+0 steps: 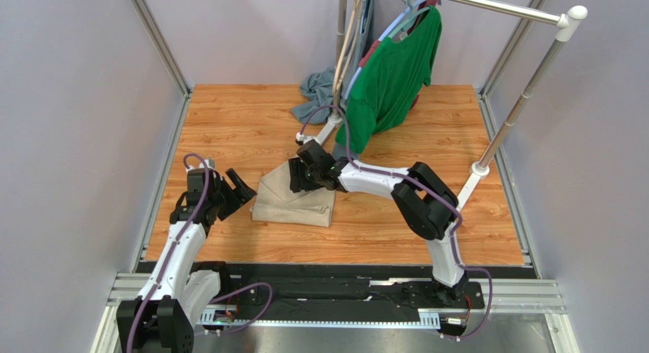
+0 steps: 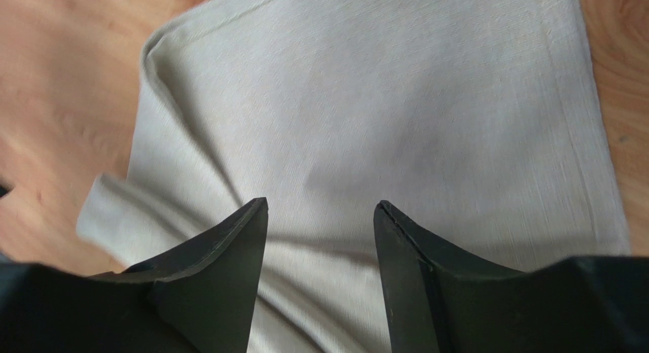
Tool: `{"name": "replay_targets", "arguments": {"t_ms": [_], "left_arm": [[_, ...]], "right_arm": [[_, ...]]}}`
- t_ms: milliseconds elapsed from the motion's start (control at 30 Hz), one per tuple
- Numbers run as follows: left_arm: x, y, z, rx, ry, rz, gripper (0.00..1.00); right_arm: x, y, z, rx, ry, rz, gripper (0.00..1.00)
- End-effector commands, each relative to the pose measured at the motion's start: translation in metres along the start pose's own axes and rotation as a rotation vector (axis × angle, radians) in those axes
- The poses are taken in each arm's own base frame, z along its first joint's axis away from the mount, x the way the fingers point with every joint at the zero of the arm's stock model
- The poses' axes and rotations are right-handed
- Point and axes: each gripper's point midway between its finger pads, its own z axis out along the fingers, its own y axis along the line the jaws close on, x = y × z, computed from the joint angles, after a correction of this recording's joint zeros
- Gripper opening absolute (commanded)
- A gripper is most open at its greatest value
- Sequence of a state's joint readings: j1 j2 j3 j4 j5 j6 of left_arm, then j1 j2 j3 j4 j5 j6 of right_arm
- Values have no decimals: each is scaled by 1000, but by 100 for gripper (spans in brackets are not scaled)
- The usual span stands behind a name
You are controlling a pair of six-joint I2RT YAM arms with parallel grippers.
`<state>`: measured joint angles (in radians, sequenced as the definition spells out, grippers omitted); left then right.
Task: Fold the napkin, place the utensils inside, and roll it up
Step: Roll the napkin with the utensil
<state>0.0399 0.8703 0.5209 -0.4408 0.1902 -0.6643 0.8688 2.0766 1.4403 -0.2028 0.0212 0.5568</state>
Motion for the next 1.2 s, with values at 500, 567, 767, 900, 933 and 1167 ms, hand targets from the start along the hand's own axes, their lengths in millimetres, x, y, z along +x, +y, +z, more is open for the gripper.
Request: {"name": "replay_targets", "arguments": {"t_ms": [500, 567, 767, 900, 933, 1167], "left_arm": [[-1, -8, 17, 75, -26, -50, 80], [0, -8, 18, 76, -19, -50, 80], [2, -7, 19, 77, -11, -51, 80], [2, -8, 18, 82, -9, -42, 80], [1, -9, 18, 83, -12, -40, 80], [2, -7, 20, 79, -2, -38, 80]], "right_arm": [[67, 54, -92, -433, -26, -765, 58], [71, 59, -89, -421, -32, -792, 58], [78, 63, -80, -412, -21, -843, 58], [74, 63, -79, -386, -50, -856, 58], [66, 69, -80, -395, -90, -856, 58], [60, 73, -73, -390, -93, -901, 58]]}}
